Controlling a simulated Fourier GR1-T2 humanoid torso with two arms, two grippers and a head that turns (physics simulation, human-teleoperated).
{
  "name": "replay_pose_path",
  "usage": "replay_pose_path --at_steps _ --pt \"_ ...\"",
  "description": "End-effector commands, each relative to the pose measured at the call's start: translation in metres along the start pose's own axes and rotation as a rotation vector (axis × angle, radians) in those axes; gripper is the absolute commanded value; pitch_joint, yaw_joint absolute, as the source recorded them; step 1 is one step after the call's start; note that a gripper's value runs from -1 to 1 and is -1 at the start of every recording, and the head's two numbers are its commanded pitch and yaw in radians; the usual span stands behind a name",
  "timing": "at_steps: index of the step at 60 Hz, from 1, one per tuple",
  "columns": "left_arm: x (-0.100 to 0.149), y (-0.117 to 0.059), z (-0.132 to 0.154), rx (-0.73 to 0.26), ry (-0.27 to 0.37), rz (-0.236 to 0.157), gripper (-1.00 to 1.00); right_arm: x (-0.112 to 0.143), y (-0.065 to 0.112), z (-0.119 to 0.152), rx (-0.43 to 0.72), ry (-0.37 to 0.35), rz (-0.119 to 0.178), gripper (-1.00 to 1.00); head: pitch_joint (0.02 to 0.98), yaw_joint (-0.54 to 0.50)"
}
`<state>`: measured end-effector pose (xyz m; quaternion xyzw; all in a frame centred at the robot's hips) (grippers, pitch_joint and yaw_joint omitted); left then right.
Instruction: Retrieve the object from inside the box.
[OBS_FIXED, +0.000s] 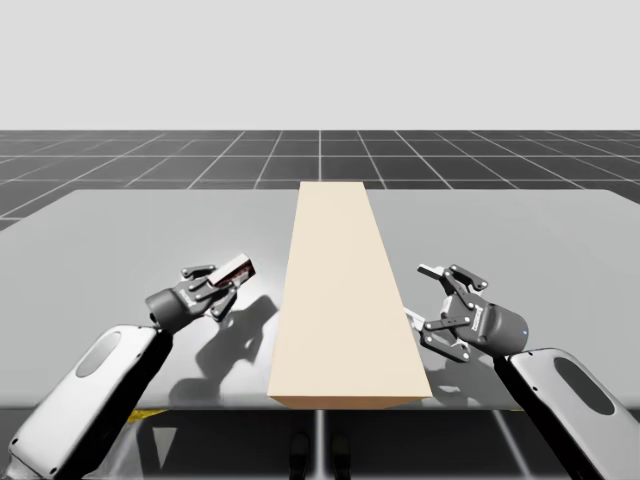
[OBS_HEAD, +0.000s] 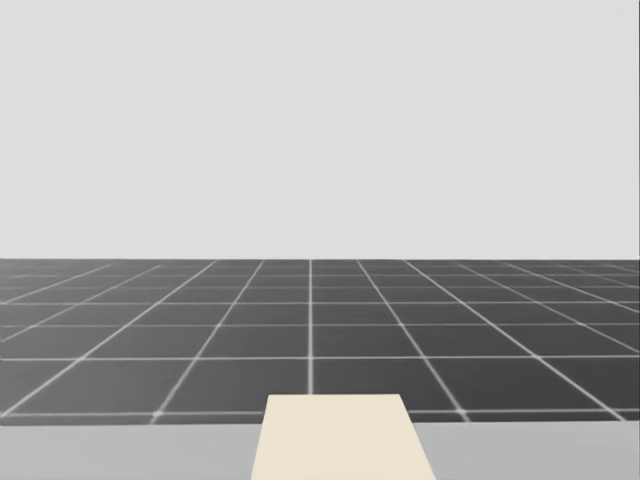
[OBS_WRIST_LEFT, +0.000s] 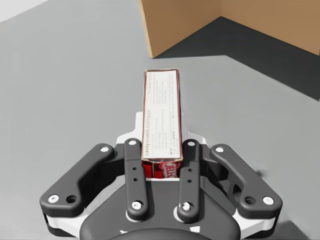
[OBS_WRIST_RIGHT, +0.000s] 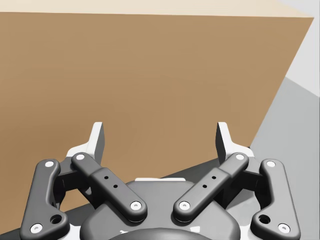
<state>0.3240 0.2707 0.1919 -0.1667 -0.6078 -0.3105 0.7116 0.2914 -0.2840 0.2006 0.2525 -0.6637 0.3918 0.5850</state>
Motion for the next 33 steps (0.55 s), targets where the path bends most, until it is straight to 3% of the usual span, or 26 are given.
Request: replay_pose_path --at_steps 1,33 --pt "0.045 0.03 -0.001 -0.017 -0.084 -0.043 1.0 0.0 -0.001 0.001 0.001 -0.001 0.005 -1.0 0.1 -0.02" --pt "0.185 0.069 -0.025 0.073 -0.192 -0.16 1.0 0.0 0.0 0.005 0.016 0.006 0.02 -1.0 0.092 -0.03"
